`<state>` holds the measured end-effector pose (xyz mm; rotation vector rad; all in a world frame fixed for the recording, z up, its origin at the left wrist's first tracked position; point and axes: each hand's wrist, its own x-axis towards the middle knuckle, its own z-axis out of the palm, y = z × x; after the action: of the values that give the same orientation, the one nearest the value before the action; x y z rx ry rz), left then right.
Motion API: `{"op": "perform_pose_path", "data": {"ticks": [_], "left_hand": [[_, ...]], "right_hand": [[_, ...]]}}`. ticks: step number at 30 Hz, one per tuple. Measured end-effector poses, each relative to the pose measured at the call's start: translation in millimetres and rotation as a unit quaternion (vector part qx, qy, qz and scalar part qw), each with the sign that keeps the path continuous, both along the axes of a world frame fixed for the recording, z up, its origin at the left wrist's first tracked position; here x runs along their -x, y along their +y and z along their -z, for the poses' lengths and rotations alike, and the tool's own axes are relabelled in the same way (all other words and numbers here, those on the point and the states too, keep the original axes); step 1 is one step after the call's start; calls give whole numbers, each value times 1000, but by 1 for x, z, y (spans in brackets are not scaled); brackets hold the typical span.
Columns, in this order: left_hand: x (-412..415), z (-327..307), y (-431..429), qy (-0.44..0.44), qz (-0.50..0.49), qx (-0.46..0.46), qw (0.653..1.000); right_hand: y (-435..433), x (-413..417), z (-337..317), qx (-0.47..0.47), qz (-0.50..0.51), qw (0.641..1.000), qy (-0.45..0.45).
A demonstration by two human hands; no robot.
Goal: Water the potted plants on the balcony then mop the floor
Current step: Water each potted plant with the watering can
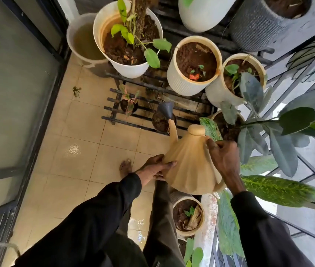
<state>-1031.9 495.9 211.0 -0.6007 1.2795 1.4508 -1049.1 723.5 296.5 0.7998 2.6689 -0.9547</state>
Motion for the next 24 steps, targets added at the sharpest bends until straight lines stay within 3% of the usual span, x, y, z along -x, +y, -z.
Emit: {"op": "perform_pose_path", "data": {"ticks": [24], "left_hand": [[32, 36, 7, -50, -29, -36, 998]], "right_hand": [[2, 79, 22, -76, -37, 993, -83]]}}
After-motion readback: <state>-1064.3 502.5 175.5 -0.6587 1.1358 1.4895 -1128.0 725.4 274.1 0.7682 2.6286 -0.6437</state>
